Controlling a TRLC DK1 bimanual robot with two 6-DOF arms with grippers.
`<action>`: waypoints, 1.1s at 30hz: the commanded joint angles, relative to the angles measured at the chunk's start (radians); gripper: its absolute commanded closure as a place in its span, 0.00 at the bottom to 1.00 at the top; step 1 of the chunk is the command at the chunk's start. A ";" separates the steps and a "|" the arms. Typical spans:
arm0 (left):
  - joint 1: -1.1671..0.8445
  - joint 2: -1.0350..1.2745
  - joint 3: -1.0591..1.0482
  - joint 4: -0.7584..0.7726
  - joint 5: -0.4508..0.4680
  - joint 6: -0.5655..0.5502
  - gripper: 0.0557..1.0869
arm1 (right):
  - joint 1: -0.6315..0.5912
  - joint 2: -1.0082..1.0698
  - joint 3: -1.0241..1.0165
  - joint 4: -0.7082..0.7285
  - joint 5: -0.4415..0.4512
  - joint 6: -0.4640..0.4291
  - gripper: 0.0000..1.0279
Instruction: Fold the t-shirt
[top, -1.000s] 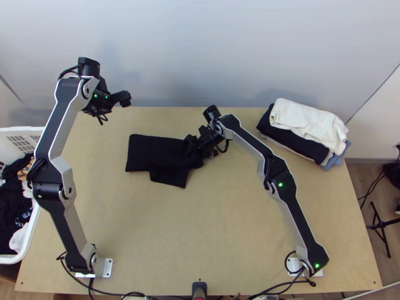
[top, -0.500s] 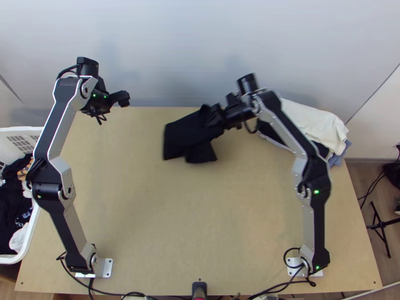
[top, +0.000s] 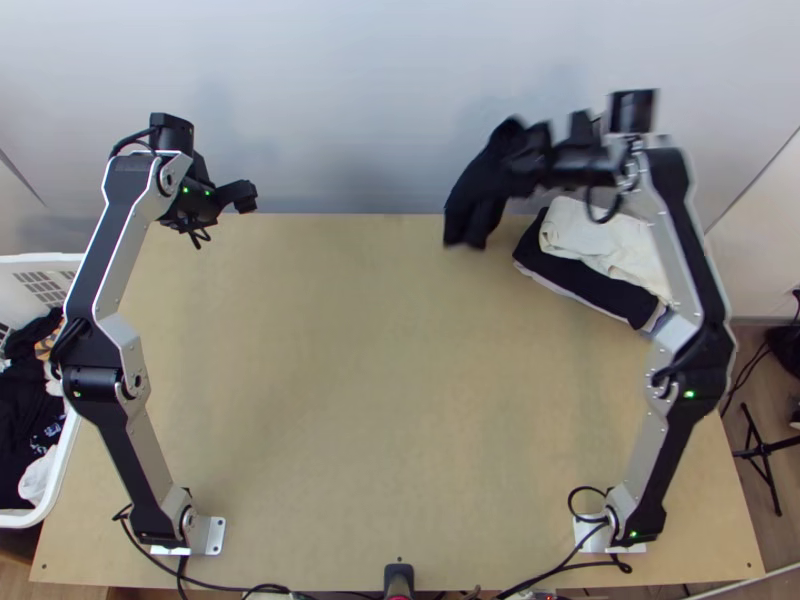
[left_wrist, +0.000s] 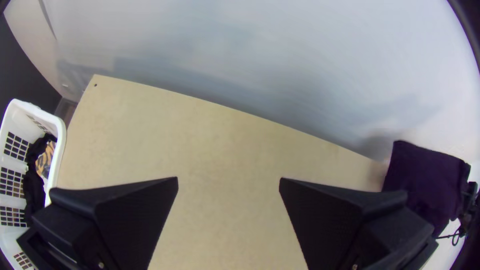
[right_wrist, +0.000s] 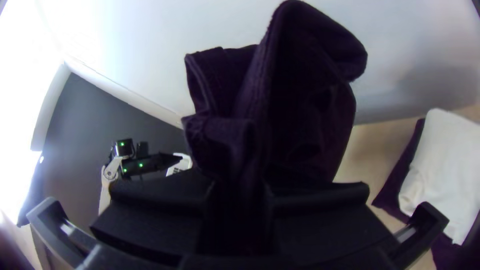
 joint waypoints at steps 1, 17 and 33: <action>-0.001 0.001 -0.004 -0.007 0.001 -0.001 0.05 | -0.120 -0.024 0.044 0.084 -0.008 0.020 0.97; -0.029 0.005 -0.004 -0.008 -0.007 -0.001 0.05 | -0.284 -0.030 0.024 0.101 -0.119 0.073 0.97; -0.043 0.008 -0.013 -0.008 -0.019 -0.005 0.05 | -0.343 -0.030 -0.010 -0.036 -0.250 0.066 0.97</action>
